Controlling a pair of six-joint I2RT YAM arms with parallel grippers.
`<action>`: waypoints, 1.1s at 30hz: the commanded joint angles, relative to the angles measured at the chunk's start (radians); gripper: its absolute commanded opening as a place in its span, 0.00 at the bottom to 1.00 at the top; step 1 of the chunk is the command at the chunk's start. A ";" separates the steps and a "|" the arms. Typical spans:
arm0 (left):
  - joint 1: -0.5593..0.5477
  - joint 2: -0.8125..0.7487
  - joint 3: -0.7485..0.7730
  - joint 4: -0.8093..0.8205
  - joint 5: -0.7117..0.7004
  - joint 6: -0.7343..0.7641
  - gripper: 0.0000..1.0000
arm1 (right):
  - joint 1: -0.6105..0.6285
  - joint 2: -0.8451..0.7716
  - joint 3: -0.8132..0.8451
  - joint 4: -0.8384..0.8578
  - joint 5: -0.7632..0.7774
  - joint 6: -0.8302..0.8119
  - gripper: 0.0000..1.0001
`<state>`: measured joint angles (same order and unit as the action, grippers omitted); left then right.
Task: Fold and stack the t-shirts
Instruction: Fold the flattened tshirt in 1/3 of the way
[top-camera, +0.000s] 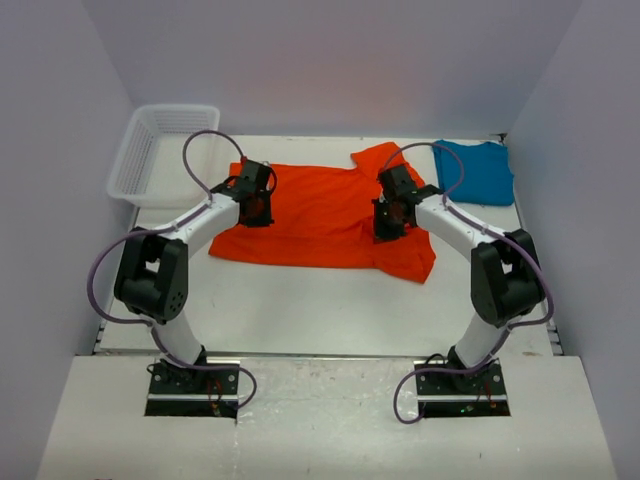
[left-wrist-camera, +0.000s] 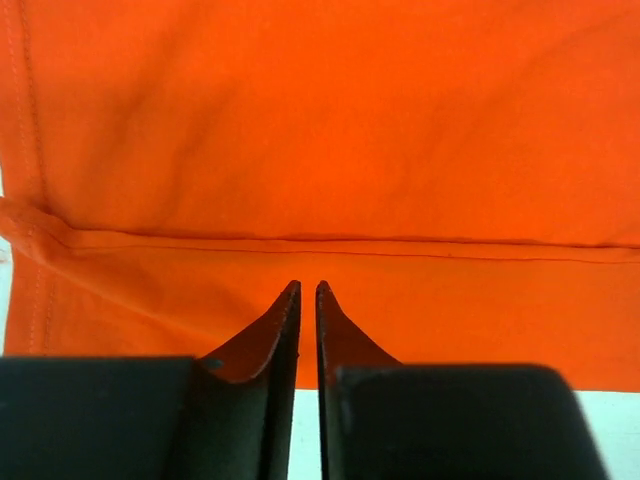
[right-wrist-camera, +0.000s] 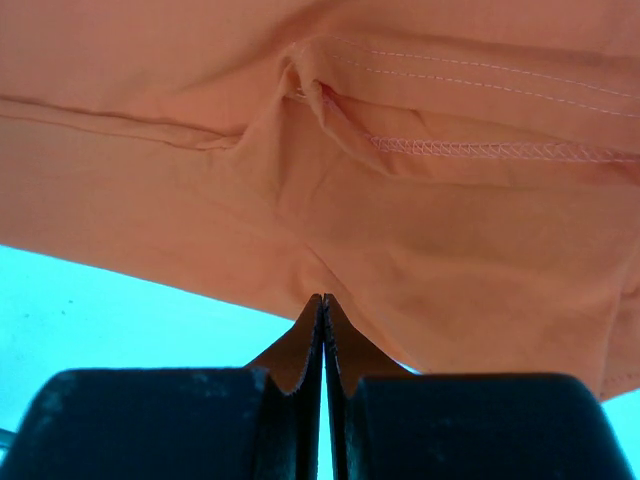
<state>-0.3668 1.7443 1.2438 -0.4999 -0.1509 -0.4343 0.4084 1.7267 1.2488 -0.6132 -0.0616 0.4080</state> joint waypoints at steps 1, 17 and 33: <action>0.005 0.009 0.009 -0.019 0.001 -0.004 0.09 | 0.000 0.040 0.024 0.027 -0.023 0.023 0.00; 0.005 0.116 0.000 -0.045 -0.007 -0.006 0.00 | -0.002 0.177 0.115 -0.014 -0.026 0.043 0.00; 0.005 0.231 0.105 -0.017 0.025 -0.001 0.00 | 0.000 0.240 0.074 -0.016 -0.053 0.064 0.00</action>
<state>-0.3668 1.9453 1.3075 -0.5392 -0.1551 -0.4347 0.4084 1.9575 1.3277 -0.6178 -0.1001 0.4603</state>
